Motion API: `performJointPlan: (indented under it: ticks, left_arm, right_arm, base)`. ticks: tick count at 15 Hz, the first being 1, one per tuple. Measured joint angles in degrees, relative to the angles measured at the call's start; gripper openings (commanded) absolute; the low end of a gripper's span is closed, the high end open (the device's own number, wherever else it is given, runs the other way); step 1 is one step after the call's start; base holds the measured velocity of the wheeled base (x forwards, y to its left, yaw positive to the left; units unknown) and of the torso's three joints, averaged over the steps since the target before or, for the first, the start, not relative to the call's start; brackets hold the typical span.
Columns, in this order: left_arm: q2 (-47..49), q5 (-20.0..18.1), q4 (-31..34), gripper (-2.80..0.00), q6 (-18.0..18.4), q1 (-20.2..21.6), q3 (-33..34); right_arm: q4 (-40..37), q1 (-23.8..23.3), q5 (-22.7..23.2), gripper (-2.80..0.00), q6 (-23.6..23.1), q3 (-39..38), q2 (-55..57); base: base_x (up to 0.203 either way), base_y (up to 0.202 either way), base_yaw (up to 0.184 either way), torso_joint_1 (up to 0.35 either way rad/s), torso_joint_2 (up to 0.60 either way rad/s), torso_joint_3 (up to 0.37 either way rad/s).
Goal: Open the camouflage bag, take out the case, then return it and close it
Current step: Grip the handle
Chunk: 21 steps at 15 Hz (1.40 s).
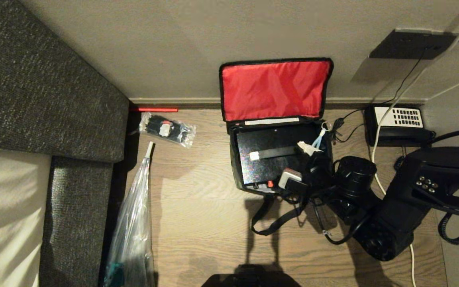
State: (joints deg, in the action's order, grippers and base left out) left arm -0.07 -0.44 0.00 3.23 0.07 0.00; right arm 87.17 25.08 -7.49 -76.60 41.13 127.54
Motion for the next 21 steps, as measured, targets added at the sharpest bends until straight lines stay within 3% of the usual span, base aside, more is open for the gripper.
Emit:
performJointPlan:
  ticks: [11,21]
  left_arm:
    - [0.0,0.01,0.0,-2.8,-0.01,0.0,0.0]
    - [0.0,0.02,0.0,-2.8,-0.01,0.0,0.0]
  right_arm:
    - [0.09,0.61,-6.24,0.0,-0.72,7.23,5.01]
    - [0.15,0.67,-7.28,0.0,-0.58,16.84,9.36]
  base:
    - [0.0,0.0,0.0,0.0,0.0,0.0]
    - [0.0,0.0,0.0,0.0,0.0,0.0]
